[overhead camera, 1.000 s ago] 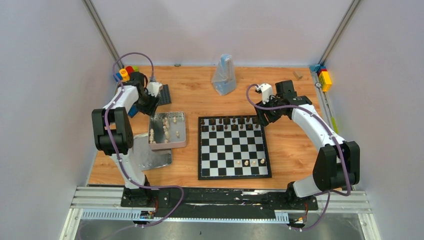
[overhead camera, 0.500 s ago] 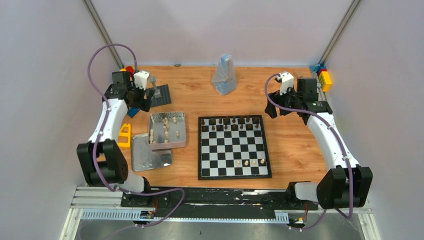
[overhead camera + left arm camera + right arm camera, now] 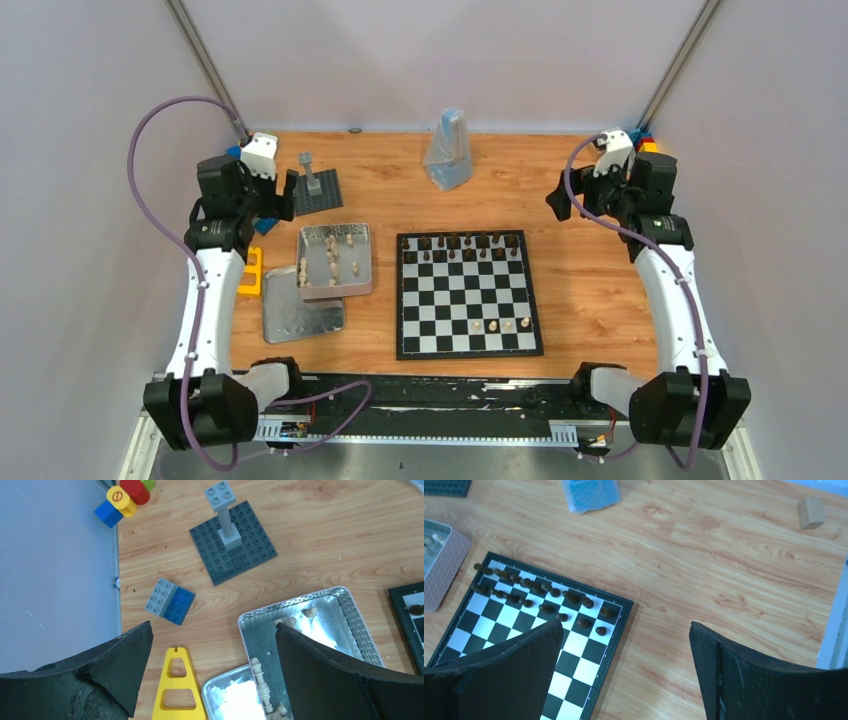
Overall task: Set up the chess pieces on the board
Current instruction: Reset both arms
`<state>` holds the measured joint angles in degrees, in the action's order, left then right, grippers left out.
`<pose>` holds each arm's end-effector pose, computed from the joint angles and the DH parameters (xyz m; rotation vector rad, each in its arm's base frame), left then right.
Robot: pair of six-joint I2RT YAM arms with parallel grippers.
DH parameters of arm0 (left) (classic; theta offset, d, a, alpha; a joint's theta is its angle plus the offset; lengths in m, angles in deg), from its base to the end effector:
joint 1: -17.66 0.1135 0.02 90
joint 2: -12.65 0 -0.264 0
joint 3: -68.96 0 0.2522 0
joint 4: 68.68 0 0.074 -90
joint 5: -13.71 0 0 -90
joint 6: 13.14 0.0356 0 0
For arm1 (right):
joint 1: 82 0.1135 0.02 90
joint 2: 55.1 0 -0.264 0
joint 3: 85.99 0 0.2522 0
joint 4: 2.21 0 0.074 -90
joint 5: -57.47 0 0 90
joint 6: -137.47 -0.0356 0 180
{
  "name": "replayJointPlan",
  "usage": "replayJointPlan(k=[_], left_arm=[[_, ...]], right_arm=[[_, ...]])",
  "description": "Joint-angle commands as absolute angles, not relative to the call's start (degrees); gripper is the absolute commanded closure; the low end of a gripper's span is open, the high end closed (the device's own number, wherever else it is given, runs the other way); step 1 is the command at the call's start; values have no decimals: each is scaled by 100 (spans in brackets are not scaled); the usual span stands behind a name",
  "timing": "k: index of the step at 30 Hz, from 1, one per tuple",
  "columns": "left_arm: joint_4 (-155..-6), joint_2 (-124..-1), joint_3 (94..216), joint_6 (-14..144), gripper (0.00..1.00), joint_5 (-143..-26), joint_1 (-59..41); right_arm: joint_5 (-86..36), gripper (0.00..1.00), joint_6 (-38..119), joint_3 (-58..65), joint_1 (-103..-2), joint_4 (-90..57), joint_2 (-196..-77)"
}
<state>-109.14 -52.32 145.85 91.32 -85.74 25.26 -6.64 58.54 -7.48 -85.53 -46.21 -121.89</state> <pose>0.2495 0.0274 0.3527 0.2243 2.0500 0.0672 0.2530 0.0000 0.3507 -0.3981 2.0501 0.3273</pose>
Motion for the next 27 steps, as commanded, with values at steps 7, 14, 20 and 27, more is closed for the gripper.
replayJointPlan(k=[7, 14, 20, 27], left_arm=[[-10168, -3979, 13958, 8454, 0, -9229, 2566], [-10041, -3515, 13697, 8310, 0, -9159, 2566], [-9874, -3300, 13345, 8391, 0, -9333, 2566], [-9894, -3391, 13307, 8473, 0, -9321, 2566]], right_arm=[[-1043, 0, 4920, -1427, -8718, -3317, -11216], [-1050, 0, 5129, -1703, -8824, -3245, -10833], [-726, 0, 5196, -1825, -8938, -3202, -10857], [-827, 0, 5280, -1817, -8938, -3208, -10865]])
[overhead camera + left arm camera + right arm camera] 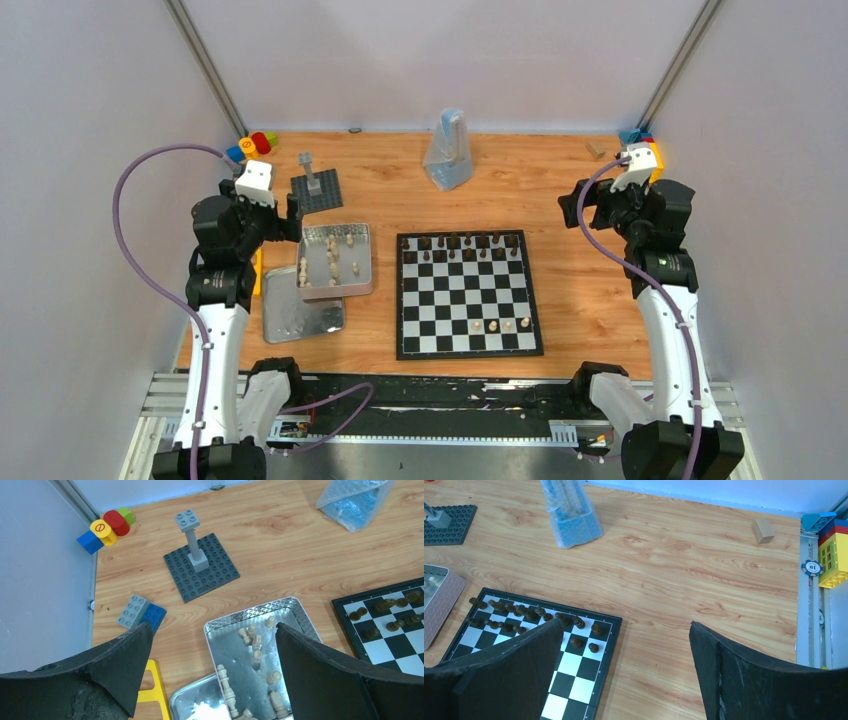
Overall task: Set up the chess pieces on the board
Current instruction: Reset both arms
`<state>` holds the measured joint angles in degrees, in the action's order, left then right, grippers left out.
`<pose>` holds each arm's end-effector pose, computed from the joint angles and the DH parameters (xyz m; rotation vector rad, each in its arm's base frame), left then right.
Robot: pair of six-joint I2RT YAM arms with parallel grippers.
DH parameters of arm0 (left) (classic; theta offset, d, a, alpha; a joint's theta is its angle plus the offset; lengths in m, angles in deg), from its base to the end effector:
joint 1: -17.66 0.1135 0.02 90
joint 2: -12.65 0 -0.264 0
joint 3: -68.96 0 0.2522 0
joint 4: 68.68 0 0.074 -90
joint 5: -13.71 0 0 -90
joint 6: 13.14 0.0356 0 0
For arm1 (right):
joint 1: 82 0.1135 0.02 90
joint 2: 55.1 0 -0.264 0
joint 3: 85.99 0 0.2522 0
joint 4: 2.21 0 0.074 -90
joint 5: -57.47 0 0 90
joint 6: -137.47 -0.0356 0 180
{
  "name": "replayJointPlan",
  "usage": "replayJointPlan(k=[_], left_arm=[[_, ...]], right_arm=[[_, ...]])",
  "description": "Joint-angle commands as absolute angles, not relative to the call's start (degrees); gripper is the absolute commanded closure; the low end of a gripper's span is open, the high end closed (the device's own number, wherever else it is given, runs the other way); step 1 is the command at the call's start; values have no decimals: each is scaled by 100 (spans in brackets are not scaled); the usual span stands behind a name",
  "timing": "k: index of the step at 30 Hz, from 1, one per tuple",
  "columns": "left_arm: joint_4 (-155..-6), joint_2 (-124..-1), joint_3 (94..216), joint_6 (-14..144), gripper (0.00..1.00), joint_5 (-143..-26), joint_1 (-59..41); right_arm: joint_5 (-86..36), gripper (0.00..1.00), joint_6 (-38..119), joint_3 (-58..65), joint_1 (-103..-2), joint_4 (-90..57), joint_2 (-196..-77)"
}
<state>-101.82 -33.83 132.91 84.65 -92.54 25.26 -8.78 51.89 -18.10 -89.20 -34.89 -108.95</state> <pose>0.1826 0.0143 0.3514 0.2003 1.8227 -0.0729 0.2101 -0.0121 0.3538 -0.2349 1.8606 0.2531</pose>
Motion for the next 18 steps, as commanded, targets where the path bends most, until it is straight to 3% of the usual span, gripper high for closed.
replayJointPlan(k=[1, 18], left_arm=[[-9895, -3410, 13297, 8475, 0, -9319, 2570], [-9913, -3516, 13239, 8534, 0, -9490, 2571]], right_arm=[[-815, 0, 5283, -1819, -8936, -3208, -10871], [-755, 0, 5336, -1837, -8938, -3219, -10915]])
